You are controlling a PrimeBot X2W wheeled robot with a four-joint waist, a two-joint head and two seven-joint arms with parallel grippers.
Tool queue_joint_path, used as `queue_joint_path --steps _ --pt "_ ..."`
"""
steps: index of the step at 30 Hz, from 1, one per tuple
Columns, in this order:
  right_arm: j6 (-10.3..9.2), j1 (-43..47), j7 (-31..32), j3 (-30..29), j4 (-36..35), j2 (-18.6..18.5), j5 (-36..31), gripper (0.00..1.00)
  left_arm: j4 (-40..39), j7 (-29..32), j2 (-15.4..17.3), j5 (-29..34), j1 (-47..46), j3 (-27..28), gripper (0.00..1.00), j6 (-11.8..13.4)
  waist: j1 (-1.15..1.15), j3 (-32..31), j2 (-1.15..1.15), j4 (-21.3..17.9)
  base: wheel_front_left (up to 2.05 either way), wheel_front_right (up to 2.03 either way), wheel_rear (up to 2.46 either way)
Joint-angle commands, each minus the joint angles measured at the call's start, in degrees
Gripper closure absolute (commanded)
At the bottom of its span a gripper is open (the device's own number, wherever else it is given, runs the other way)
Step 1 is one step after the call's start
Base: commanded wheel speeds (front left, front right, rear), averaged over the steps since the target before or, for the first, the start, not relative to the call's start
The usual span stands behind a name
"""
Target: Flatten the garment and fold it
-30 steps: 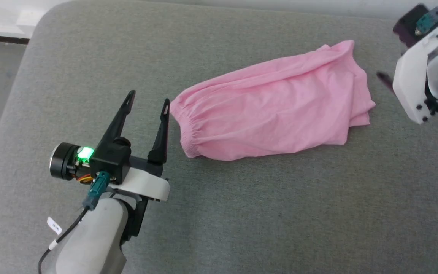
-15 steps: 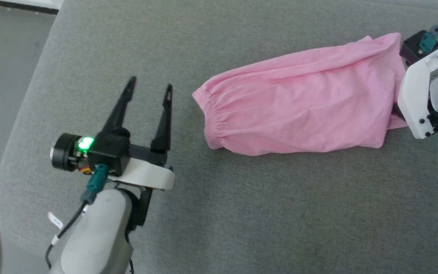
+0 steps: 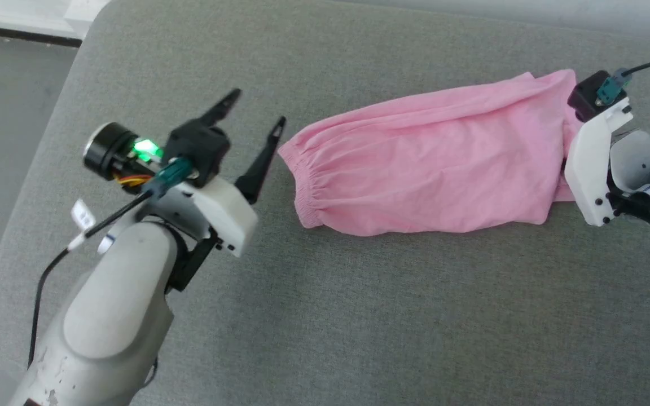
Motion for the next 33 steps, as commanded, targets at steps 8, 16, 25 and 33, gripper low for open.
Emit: queue_joint_path --steps 8,16,25,33 --pt "-0.04 0.6 -3.0 3.4 -0.1 2.3 1.0 1.00 2.6 19.4 6.5 -15.0 -9.8 -20.0 0.00 -1.8 0.00 -0.5 -0.01 -2.5 0.00 0.00 0.00" --pt "-0.04 -0.9 -4.5 5.4 -0.2 3.8 1.2 1.00 6.3 26.7 10.9 -25.5 -16.2 -37.1 0.00 -1.8 0.00 0.9 -0.01 -4.7 0.00 0.00 0.00" --pt "-0.04 -2.3 -5.5 6.4 -0.3 4.8 1.4 1.00 13.4 29.2 11.0 -32.6 -18.3 -48.4 0.00 -1.8 0.00 1.9 -0.01 -6.9 0.00 0.00 0.00" --pt "-0.04 -1.4 -7.7 6.8 -0.9 4.6 1.9 1.00 15.6 21.7 11.4 -33.6 -18.4 -49.1 1.00 -1.8 0.00 0.2 -0.01 -7.0 0.00 0.00 0.00"
